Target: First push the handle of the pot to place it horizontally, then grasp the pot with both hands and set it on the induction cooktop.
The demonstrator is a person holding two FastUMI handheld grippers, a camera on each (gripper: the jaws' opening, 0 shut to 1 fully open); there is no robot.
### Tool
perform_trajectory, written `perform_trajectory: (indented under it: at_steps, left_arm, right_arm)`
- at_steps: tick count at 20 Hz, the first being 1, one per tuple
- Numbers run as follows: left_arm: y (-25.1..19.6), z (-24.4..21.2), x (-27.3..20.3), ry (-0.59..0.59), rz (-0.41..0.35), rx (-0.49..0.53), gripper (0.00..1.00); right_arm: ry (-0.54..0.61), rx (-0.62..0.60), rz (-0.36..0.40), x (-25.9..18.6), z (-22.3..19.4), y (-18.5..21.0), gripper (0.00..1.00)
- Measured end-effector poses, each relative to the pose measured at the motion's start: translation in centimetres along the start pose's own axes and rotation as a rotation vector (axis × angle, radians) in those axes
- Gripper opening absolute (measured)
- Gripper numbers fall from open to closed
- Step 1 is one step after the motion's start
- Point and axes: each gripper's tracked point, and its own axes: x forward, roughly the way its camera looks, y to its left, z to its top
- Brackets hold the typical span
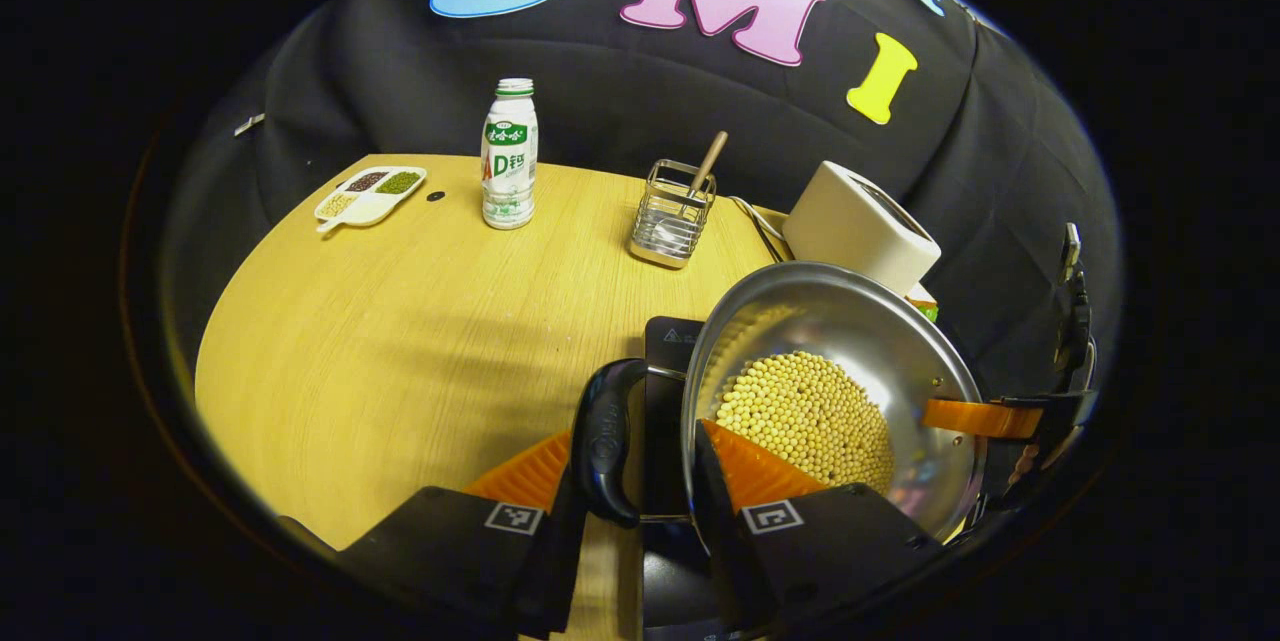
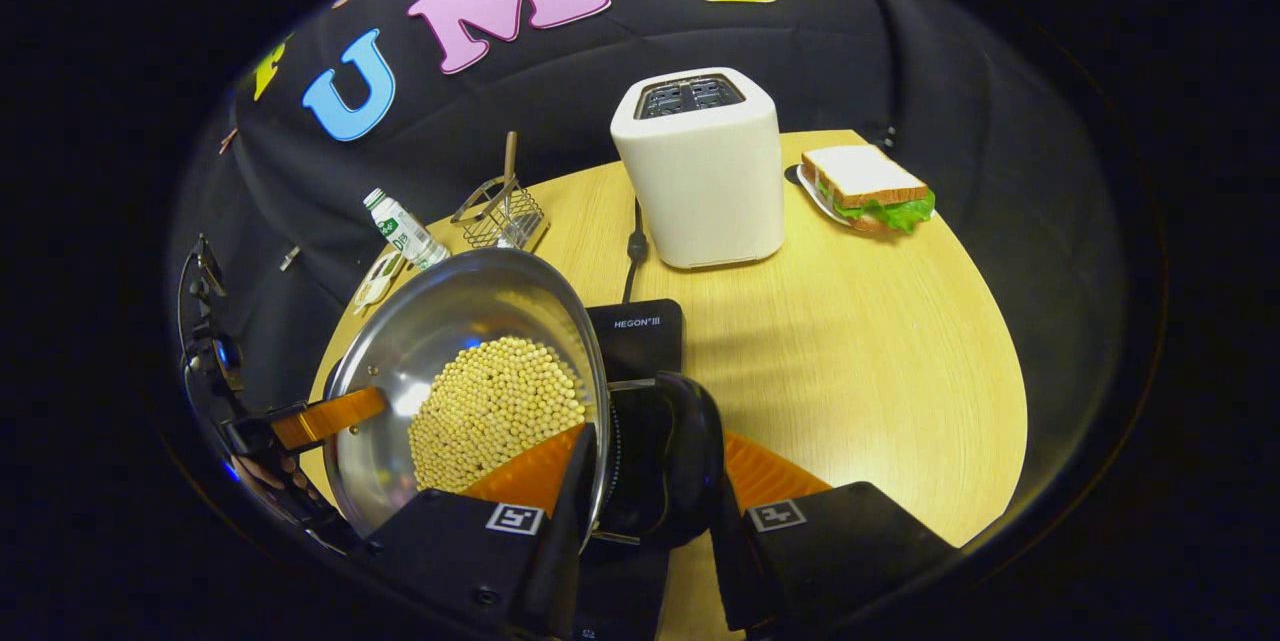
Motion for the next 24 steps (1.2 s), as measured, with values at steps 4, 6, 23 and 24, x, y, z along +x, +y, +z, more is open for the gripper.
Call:
perform_trajectory:
  at_steps: [4,6,23,24]
  left_arm:
    - [0.0,0.0,-0.1,0.011,0.006,0.000,0.59]
    - [0.1,0.0,-0.1,0.021,0.009,0.002,0.60]
    - [1.0,0.4,-4.3,-0.039,-0.019,0.015,0.96]
    - [1.3,0.6,-5.0,-0.058,-0.002,0.012,0.96]
  right_arm:
    - [-0.004,0.018,0.001,0.1,0.0,0.0,0.61]
    - [-0.009,0.042,-0.004,0.0,-0.1,-0.1,0.60]
    - [-0.094,0.028,-0.186,-6.0,-1.8,0.8,0.99]
    - [-0.104,0.018,-0.196,-6.7,-2.0,1.1,0.99]
